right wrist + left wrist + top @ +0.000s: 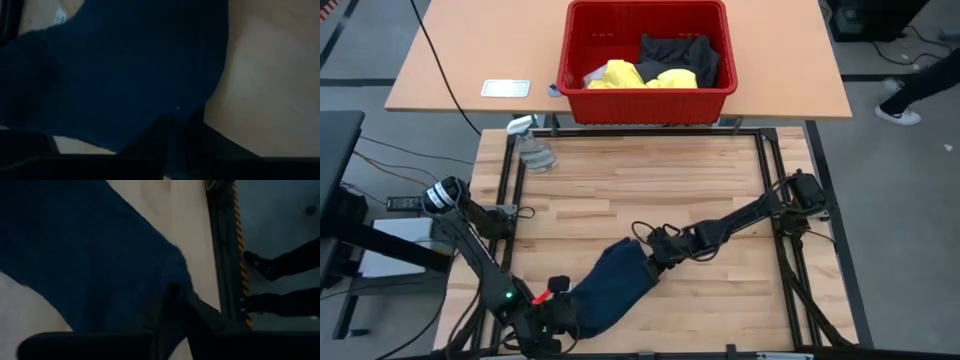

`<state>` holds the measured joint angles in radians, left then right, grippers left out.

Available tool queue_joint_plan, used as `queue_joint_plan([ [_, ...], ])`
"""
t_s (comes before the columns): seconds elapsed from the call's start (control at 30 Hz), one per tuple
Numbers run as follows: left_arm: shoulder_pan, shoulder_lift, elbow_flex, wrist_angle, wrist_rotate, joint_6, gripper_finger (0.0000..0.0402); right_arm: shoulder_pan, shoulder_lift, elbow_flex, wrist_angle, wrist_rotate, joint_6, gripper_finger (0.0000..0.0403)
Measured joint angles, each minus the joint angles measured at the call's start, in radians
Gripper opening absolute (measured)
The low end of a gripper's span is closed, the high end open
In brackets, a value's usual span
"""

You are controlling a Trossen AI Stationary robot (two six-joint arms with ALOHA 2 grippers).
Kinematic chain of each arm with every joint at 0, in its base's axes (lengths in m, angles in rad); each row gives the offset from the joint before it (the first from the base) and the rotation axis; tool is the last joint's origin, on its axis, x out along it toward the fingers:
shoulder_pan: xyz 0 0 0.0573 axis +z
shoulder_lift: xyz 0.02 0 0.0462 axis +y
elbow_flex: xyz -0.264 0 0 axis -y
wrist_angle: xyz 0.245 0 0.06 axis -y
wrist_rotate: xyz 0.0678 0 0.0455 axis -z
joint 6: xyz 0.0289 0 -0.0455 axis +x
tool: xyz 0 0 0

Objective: Fold laundry
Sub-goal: Fold the dark blue shorts

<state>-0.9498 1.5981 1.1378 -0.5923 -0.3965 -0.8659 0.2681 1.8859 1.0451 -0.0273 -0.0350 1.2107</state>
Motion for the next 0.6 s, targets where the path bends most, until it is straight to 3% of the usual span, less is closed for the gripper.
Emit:
queue_joint_plan([
  [0.17,-0.003,-0.003,0.007,0.007,0.033,-0.090,0.0111,-0.004,-0.017,0.002,-0.005,-0.006,-0.003,0.0124],
  [0.4,-0.003,-0.003,0.008,-0.059,0.062,-0.227,0.0152,-0.039,0.012,0.057,0.082,0.068,-0.168,0.0125],
  [0.6,0.011,-0.003,0.007,-0.103,0.064,-0.312,0.0157,-0.072,0.069,0.127,0.093,0.078,-0.249,0.0125],
])
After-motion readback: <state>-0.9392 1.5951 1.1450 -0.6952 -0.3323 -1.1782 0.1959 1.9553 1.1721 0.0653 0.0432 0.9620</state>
